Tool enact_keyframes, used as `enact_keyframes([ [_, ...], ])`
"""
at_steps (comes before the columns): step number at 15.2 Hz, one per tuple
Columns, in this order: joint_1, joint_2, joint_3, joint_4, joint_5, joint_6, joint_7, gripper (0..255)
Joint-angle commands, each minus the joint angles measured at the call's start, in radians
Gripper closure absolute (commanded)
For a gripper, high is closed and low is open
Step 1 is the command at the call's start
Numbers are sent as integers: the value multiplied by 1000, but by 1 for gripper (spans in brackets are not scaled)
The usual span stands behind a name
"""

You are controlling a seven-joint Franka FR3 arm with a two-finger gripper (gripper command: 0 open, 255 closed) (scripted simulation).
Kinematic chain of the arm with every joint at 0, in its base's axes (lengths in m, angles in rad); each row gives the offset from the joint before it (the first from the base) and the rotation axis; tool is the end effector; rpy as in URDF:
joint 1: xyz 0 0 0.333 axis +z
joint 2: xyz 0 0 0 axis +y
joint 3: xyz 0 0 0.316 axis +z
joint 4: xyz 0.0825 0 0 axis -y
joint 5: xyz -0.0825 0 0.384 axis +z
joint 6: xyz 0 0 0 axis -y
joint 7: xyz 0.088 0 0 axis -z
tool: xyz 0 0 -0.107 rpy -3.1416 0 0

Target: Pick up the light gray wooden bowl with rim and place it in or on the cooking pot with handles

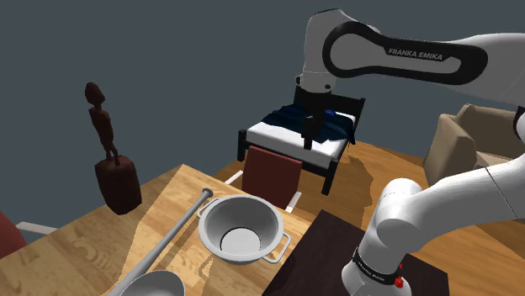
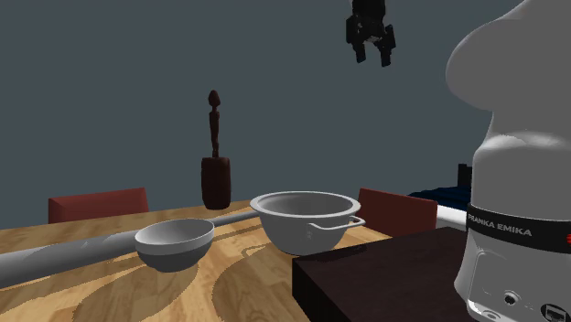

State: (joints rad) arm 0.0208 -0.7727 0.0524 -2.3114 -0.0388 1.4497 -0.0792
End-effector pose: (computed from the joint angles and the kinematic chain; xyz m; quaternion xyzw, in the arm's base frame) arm 0.2972 0.0225 0.5971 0.9961 0.0663 -0.0452 0.0371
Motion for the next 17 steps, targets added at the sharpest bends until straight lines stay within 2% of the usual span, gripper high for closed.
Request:
enact_keyframes([
  [1, 0, 0, 0, 0, 0, 0, 0, 0],
  [9, 38, 127, 102, -98, 86, 222, 115, 0],
  [17, 70, 336, 206, -113, 139, 449, 225, 0],
])
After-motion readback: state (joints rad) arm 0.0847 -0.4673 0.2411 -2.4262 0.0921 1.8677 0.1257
